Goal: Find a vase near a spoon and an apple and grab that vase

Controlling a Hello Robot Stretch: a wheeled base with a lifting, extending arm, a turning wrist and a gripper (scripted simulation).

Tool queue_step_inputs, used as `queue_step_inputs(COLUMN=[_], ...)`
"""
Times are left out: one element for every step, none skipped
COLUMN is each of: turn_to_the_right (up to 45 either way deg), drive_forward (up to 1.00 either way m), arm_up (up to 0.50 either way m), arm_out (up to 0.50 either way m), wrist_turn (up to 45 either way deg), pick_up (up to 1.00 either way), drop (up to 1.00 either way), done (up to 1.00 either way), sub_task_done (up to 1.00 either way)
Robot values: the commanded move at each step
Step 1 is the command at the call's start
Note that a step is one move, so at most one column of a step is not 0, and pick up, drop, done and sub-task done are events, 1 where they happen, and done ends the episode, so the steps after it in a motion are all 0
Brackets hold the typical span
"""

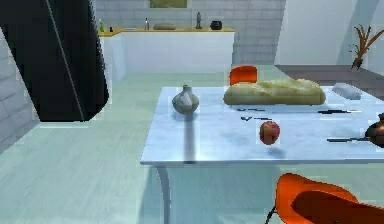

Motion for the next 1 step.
queue_step_inputs(turn_to_the_right=[9.0], drive_forward=[0.00], arm_up=[0.00], arm_out=[0.00], wrist_turn=[0.0], pick_up=[0.00], drop=[0.00], done=[0.00], sub_task_done=[0.00])
